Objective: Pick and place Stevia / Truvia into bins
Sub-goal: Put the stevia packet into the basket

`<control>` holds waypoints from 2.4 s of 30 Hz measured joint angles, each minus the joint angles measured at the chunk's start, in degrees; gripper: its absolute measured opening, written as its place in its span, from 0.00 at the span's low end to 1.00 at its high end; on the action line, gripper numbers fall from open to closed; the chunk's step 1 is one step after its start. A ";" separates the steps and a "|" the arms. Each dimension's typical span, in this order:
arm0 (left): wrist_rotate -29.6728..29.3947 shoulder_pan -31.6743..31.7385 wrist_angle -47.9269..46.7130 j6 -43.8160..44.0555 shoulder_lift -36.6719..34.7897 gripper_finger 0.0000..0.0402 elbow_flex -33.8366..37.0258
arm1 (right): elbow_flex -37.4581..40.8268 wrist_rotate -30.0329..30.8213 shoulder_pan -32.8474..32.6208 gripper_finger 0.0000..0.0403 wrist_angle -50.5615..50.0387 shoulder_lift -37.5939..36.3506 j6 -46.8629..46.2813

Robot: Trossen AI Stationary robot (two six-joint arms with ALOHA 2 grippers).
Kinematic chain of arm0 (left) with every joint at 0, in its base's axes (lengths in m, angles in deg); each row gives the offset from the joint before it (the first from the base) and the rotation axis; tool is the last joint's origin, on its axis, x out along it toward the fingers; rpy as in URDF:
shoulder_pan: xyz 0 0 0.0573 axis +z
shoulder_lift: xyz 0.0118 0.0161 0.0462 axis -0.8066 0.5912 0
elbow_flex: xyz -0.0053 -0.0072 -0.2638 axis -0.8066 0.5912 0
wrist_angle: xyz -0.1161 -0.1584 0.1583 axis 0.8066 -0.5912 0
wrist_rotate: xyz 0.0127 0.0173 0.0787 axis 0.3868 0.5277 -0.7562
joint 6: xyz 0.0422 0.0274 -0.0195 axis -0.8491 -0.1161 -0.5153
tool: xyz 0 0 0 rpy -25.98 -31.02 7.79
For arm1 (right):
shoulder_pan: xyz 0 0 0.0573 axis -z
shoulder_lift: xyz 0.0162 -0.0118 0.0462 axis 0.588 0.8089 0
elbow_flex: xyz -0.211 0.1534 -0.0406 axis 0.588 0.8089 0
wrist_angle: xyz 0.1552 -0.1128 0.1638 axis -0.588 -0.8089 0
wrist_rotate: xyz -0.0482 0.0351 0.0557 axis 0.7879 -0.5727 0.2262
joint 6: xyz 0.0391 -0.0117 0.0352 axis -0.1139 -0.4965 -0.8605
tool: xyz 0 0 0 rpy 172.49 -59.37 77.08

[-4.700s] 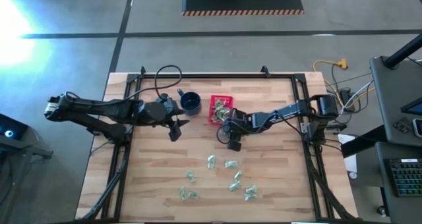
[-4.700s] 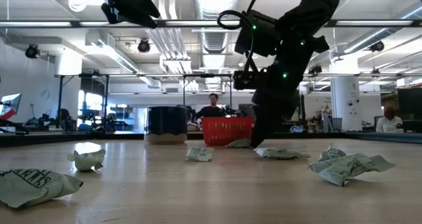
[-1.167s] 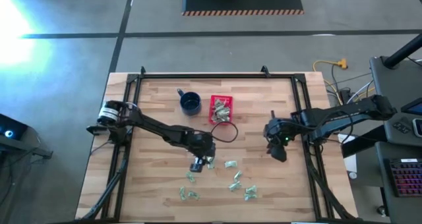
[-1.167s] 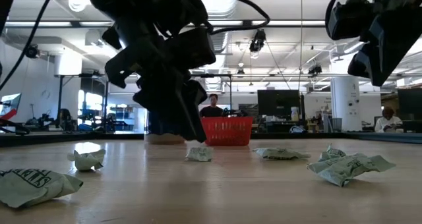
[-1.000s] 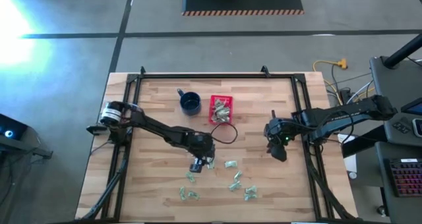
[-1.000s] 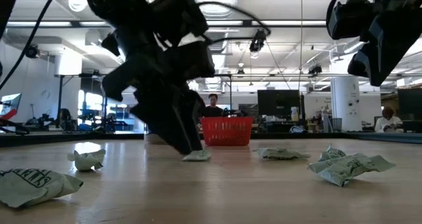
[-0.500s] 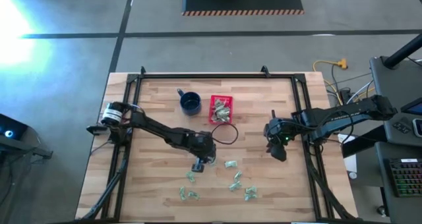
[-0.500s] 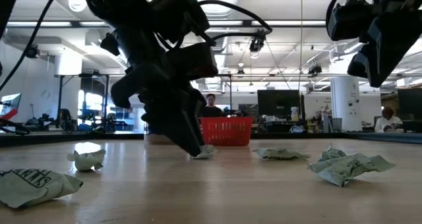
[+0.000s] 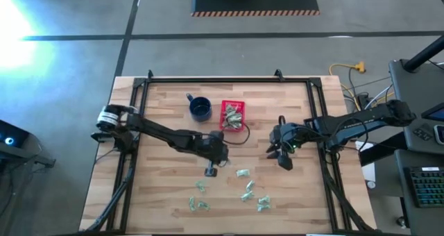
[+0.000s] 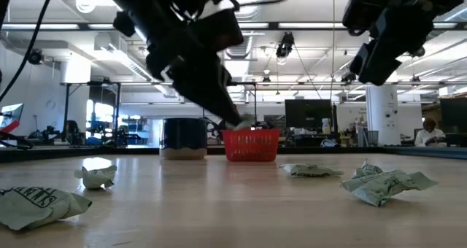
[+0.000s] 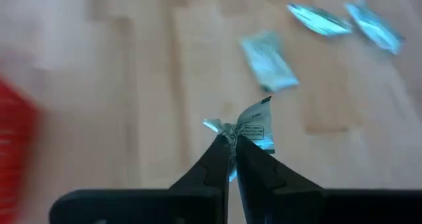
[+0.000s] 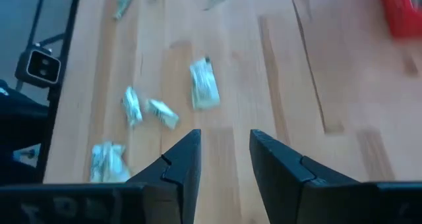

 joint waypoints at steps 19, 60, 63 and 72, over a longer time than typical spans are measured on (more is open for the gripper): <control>-19.79 16.49 3.19 -6.81 -2.98 0.02 0.15 | 1.77 2.24 0.02 0.36 23.03 24.45 3.17; -13.63 17.27 -21.02 4.74 -37.54 0.48 1.99 | -8.88 9.64 -7.32 0.20 32.05 45.42 0.14; -13.73 16.73 -24.48 7.58 -40.75 0.48 2.54 | -8.90 9.96 -7.41 0.10 31.58 44.96 -0.32; -10.85 13.34 -33.76 15.96 -45.04 0.48 2.57 | -8.66 8.98 -7.61 0.03 29.10 39.73 0.18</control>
